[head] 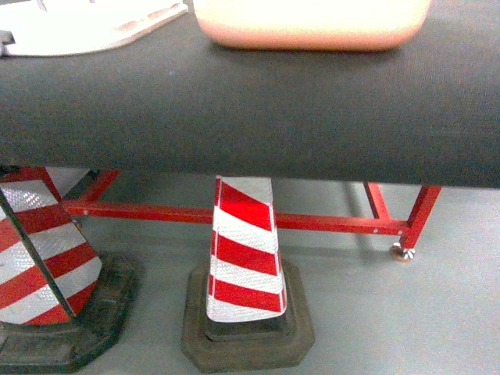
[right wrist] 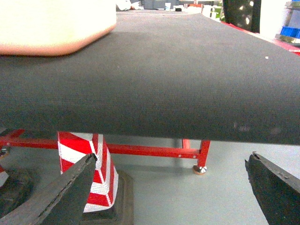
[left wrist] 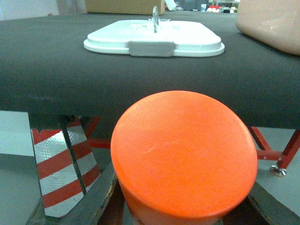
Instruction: Pick capacitor and pack into box
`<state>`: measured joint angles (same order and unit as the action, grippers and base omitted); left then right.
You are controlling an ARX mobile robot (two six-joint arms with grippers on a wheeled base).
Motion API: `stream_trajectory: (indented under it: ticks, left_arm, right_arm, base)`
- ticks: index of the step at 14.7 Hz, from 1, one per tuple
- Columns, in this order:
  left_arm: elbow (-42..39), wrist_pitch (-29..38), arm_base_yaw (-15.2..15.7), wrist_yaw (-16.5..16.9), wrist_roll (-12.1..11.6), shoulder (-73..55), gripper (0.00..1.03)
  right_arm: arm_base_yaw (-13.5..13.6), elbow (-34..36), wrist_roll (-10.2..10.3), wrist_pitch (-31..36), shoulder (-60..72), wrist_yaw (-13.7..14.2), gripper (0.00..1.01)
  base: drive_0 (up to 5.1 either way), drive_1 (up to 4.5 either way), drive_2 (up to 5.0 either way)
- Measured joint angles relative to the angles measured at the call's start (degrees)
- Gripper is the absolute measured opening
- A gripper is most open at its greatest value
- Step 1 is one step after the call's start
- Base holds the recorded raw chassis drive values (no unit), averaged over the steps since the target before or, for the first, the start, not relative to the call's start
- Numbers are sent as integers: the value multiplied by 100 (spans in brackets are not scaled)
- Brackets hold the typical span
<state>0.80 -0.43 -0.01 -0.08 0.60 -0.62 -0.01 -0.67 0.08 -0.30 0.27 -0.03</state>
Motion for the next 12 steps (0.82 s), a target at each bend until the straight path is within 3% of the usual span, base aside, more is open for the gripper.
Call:
stream_trajectory:
  ticks: [12]
  left_arm:
    - [0, 37, 0, 0, -26, 0, 44]
  right_arm:
    - [0, 0, 9, 28, 0, 2, 98]
  base:
    - [0, 0, 0]
